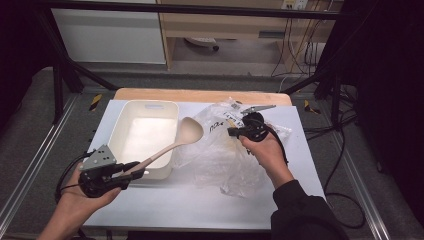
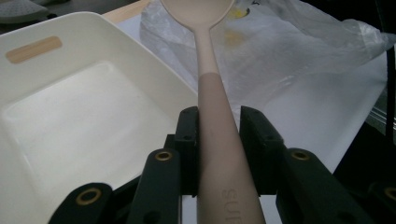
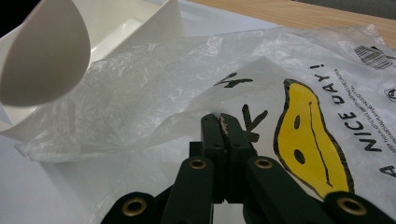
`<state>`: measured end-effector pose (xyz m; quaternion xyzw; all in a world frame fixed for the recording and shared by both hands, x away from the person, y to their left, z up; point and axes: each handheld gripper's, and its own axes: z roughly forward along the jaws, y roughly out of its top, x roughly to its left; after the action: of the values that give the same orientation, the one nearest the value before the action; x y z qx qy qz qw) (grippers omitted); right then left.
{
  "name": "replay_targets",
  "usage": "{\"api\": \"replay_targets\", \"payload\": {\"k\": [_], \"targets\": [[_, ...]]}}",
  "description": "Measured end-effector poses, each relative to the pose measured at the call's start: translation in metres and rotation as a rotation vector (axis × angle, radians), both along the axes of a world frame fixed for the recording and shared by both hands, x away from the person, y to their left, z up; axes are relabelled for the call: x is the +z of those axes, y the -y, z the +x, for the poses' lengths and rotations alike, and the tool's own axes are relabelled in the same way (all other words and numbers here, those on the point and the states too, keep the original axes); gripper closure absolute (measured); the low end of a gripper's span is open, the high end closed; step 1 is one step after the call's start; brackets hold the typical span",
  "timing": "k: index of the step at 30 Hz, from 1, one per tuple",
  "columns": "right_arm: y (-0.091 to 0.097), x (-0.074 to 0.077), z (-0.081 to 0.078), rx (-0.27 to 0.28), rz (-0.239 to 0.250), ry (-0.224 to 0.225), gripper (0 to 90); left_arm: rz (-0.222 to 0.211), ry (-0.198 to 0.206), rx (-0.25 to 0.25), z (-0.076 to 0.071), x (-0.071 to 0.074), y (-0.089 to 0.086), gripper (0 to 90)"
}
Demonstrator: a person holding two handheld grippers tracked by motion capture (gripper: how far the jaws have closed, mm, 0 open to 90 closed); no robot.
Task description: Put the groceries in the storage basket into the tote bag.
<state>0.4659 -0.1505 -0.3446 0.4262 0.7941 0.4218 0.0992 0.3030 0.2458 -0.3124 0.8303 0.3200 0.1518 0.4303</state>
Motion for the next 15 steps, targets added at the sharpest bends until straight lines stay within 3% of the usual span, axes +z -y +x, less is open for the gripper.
{"api": "replay_targets", "payload": {"k": [15], "targets": [[0.002, 0.001, -0.001, -0.002, 0.004, 0.007, 90.0, 0.083, -0.058, -0.1, -0.003, -0.024, 0.044, 68.8]]}}
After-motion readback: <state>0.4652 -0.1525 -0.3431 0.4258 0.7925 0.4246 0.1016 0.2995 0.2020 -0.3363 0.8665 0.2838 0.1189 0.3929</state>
